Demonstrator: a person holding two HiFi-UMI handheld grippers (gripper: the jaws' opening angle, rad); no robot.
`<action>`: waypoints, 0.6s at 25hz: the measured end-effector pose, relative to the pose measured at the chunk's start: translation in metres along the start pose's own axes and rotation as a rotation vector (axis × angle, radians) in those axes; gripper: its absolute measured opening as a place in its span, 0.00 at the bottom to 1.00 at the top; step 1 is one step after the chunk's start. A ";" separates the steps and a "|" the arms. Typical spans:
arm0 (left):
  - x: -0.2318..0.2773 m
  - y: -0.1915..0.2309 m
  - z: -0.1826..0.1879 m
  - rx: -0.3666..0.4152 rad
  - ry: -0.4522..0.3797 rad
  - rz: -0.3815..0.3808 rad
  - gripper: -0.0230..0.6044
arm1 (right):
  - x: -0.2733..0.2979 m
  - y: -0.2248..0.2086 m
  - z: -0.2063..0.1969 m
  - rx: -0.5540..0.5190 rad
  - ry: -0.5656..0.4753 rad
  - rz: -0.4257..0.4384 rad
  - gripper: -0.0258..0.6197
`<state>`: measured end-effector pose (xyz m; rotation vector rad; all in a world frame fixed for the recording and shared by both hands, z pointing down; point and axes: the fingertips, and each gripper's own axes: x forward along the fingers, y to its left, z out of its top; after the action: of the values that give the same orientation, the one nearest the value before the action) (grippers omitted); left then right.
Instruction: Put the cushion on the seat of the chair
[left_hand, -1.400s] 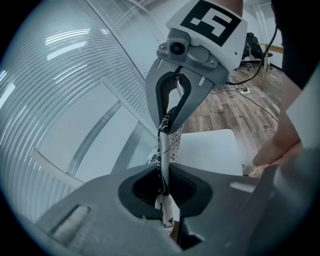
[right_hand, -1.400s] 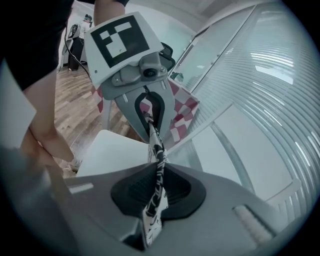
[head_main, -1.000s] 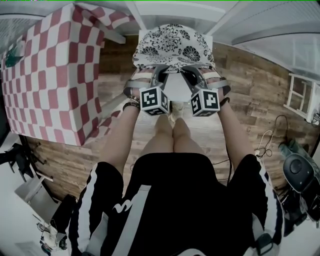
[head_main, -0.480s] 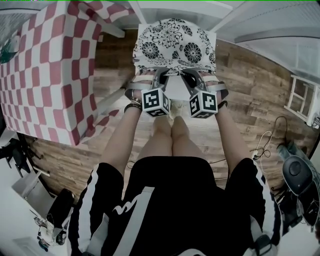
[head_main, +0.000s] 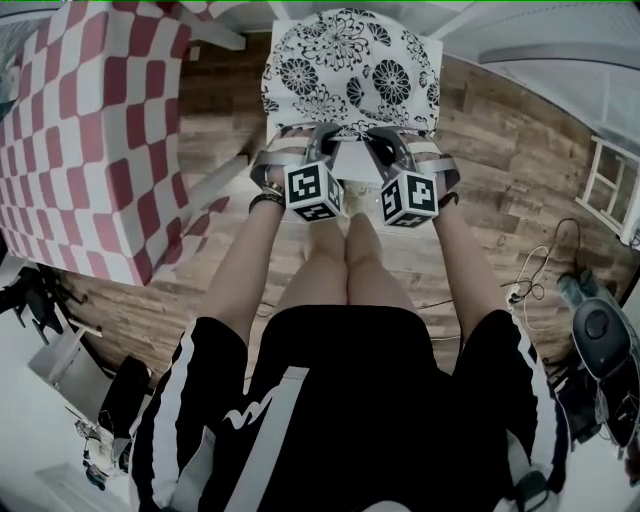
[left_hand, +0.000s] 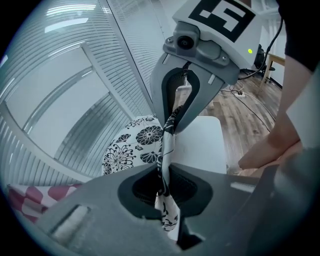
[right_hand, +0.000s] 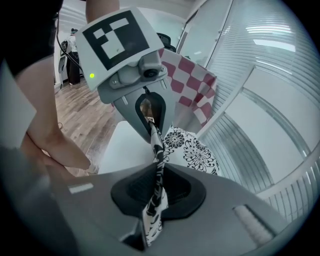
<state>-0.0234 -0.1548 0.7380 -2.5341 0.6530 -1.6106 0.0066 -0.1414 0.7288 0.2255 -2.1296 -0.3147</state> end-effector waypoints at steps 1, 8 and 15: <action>0.002 -0.003 -0.002 0.000 0.000 -0.008 0.07 | 0.003 0.004 -0.002 0.000 -0.003 0.008 0.07; 0.016 -0.019 -0.015 -0.010 0.017 -0.054 0.07 | 0.017 0.024 -0.011 0.030 0.003 0.055 0.07; 0.027 -0.036 -0.030 -0.079 0.017 -0.138 0.13 | 0.030 0.041 -0.019 0.048 0.024 0.099 0.07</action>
<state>-0.0284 -0.1278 0.7840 -2.6796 0.5657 -1.6830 0.0047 -0.1130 0.7751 0.1505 -2.1184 -0.2024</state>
